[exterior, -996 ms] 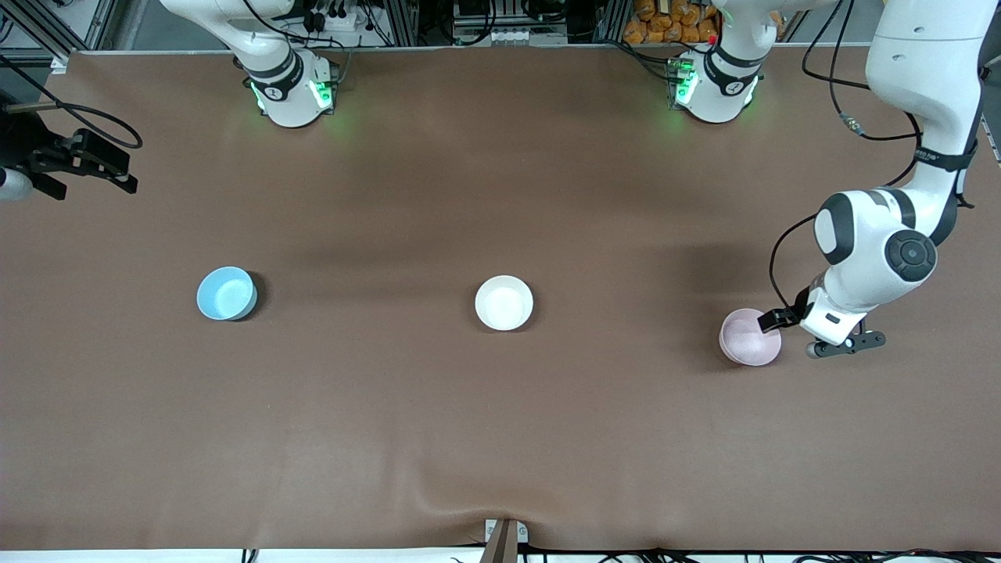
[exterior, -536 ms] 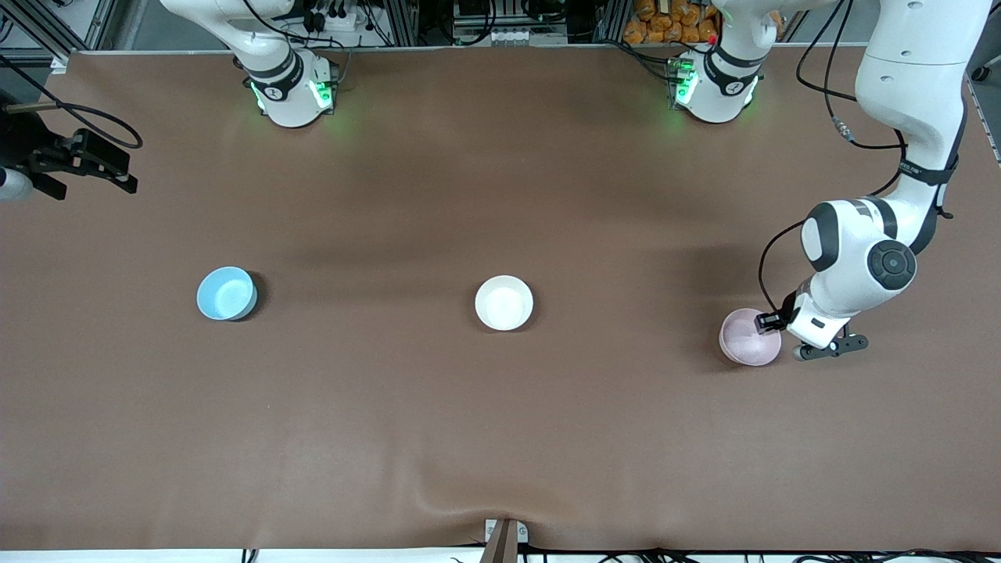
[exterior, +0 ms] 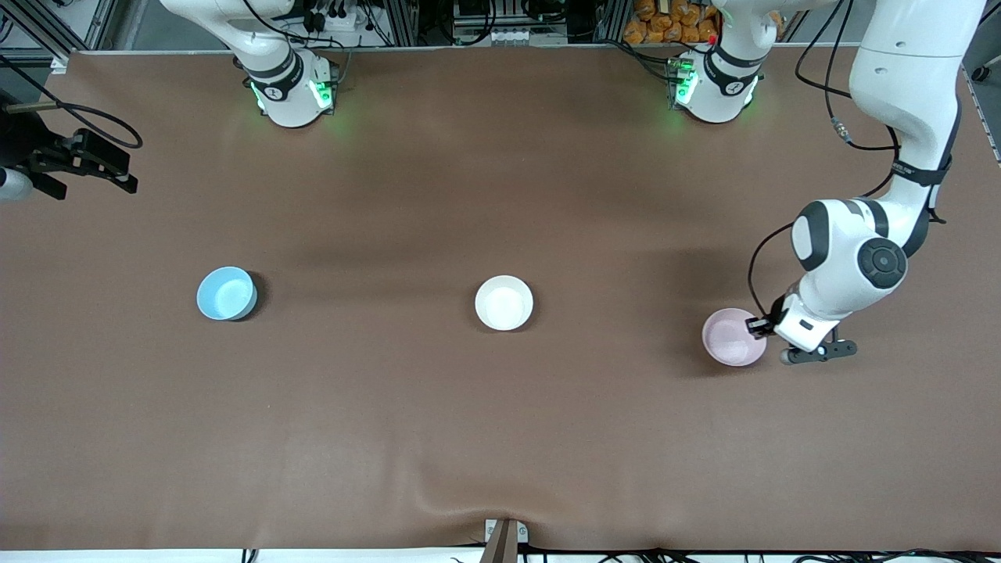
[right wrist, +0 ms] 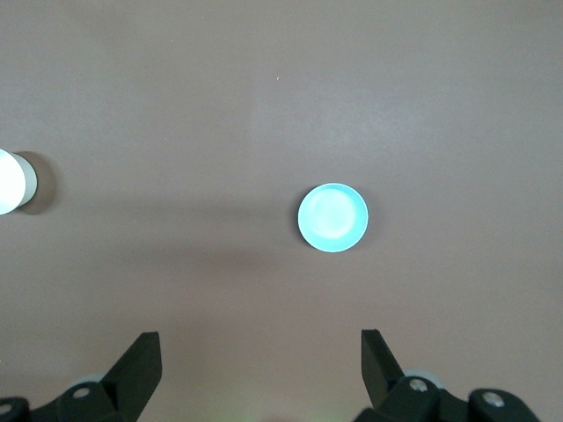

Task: Stack pink and blue bowls on white bowl
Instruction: 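Carry the pink bowl with the left gripper over the white bowl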

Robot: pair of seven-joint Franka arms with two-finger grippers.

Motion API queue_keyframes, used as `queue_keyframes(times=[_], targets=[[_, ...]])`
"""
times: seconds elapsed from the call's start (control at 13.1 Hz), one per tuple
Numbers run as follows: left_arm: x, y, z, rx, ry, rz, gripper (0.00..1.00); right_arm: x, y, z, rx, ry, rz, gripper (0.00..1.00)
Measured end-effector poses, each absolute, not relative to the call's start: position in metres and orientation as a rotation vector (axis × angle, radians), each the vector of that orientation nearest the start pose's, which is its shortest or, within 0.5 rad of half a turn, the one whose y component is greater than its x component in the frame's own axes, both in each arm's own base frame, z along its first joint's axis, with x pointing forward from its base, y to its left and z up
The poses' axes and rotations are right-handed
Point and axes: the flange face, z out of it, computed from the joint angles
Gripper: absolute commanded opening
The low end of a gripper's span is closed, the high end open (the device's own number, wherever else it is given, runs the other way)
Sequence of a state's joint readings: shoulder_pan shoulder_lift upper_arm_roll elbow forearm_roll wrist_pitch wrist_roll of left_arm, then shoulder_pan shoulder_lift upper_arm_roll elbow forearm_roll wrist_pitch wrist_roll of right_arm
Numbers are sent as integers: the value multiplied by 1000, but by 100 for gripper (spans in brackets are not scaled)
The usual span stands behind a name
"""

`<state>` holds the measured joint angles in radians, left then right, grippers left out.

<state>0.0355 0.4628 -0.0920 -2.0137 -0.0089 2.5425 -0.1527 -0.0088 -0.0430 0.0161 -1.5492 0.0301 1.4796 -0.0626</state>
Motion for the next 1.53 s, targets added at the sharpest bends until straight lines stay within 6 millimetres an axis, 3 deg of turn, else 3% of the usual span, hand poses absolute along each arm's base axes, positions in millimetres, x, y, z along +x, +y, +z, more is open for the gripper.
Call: queue_keyframes(times=[0.31, 0.54, 0.77, 0.92, 1.07, 1.3, 1.53], targets=[[615, -125, 279, -3256, -159, -63, 0, 532, 8, 650, -3109, -112, 40, 100], [615, -214, 328, -3301, -246, -43, 0, 532, 8, 650, -3109, -112, 40, 100], [590, -311, 347, -3329, -271, -45, 0, 532, 8, 650, -3109, -112, 40, 100], [572, -364, 337, -3338, -302, 1, 0, 532, 8, 650, -3109, -112, 40, 100], [556, -399, 311, -3331, -282, 72, 0, 532, 8, 650, -3109, -112, 40, 100], [542, -423, 279, -3316, -258, 149, 0, 532, 8, 650, -3109, -112, 40, 100], [530, -440, 266, -3305, -300, 175, 0, 532, 8, 650, -3109, -112, 40, 100]])
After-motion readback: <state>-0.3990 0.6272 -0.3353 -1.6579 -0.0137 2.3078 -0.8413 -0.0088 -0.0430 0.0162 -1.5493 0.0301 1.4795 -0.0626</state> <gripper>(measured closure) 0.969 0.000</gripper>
